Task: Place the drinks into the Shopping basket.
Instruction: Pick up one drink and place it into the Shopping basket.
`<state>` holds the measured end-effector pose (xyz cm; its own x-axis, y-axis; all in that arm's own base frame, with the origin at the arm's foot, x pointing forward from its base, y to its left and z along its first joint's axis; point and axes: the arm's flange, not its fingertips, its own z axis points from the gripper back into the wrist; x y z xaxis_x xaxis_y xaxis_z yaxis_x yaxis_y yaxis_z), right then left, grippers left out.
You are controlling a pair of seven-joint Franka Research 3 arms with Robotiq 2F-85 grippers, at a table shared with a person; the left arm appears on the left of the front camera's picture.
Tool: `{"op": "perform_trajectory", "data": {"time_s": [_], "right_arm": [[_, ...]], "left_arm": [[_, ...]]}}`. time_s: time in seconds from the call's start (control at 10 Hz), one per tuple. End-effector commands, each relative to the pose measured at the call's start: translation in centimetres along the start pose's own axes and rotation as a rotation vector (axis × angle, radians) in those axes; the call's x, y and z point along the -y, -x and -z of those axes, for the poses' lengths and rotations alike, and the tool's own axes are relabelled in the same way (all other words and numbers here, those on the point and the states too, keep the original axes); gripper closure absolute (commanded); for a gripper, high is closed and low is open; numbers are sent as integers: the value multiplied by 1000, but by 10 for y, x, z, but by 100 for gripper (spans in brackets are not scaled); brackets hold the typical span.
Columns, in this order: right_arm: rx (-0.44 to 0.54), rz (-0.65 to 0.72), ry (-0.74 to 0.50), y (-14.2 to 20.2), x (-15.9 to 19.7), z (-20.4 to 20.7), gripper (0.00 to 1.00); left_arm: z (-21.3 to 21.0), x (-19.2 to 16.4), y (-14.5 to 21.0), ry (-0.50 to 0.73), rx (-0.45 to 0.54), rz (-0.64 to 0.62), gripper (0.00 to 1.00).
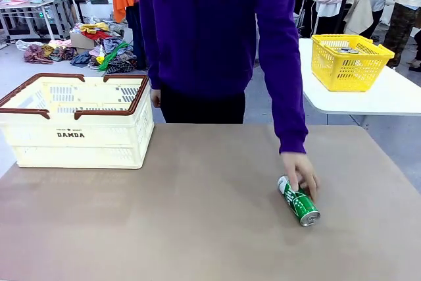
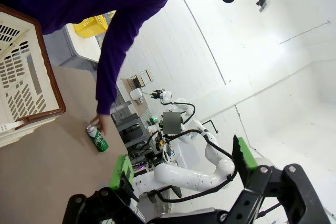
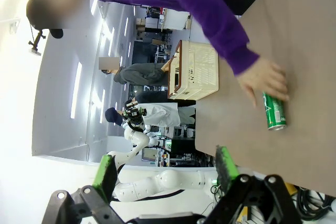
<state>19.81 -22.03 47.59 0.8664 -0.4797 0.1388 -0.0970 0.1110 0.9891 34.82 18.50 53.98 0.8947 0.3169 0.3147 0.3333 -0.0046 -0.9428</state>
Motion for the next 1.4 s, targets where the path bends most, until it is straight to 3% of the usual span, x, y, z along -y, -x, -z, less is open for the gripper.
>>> {"op": "perform_trajectory", "data": {"time_s": [0.0, 0.3, 0.6, 0.8, 1.1, 1.3], "right_arm": [[3, -26, -15, -2, -2, -1, 0], [0, 0, 0, 0, 0, 0, 0], [-211, -148, 257, -4, -44, 109, 0], [-397, -243, 445, 5, -55, 204, 0], [-616, -413, 827, 26, -39, 307, 0], [-694, -543, 983, 44, -15, 342, 0]], "left_arm": [[-1, 2, 1, 10, -13, 15, 0], [-1, 2, 1, 10, -13, 15, 0], [-1, 2, 1, 10, -13, 15, 0], [-1, 2, 1, 10, -13, 15, 0], [-1, 2, 1, 10, -13, 15, 0], [-1, 2, 1, 10, -13, 15, 0]]}}
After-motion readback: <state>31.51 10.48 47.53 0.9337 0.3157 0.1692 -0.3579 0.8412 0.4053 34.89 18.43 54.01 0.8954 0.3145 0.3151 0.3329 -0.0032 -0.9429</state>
